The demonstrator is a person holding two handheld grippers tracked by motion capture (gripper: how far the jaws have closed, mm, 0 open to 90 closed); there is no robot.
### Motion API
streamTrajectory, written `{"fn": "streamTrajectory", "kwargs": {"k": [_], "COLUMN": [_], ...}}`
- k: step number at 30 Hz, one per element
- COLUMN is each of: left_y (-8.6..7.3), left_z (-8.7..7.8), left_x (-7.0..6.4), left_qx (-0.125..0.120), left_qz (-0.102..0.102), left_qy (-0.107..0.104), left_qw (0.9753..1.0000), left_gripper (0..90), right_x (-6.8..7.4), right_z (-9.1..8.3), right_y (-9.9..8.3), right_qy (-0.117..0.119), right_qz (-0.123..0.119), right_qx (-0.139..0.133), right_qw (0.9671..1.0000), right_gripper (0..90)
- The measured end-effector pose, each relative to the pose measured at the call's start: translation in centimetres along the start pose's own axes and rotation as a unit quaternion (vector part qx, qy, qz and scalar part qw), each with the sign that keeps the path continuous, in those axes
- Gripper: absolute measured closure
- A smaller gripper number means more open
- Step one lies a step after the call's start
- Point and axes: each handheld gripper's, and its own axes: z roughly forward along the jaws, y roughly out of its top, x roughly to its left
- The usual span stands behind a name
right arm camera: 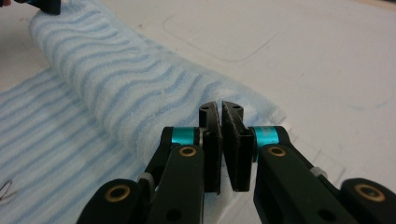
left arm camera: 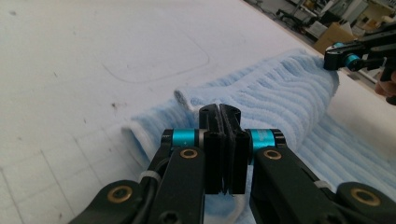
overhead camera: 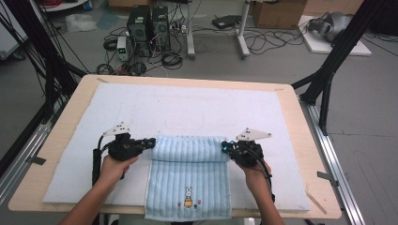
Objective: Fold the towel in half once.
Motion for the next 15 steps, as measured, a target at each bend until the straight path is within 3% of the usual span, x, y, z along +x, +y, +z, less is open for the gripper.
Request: {"fn": "streamTrajectory", "kwargs": {"k": [7,12,15], "left_y": [-1.4,-2.1,-2.0], "left_z": [-0.2,-0.5,-0.7], "left_x": [-0.9,-1.1,-0.7], "left_qx": [0.036,0.054,0.048], "left_qz": [0.011,0.004,-0.018], "left_qy": [-0.006,-0.009,0.004], "left_qw": [0.9993,0.9985,0.9987], "left_gripper": [87.5,85.9,74.5], "right_x": [0.9,1.7,2.0], "right_z": [-0.6,-0.9,-1.0], "right_y": [-1.5,-2.7,-3.1], "right_qy": [0.012,0.015,0.011], "right_qz": [0.004,0.007,0.006], "right_qx": [0.025,0.041,0.05], "right_qw": [0.9996,0.999,0.9987], "right_gripper": [86.3,86.2,84.1]}}
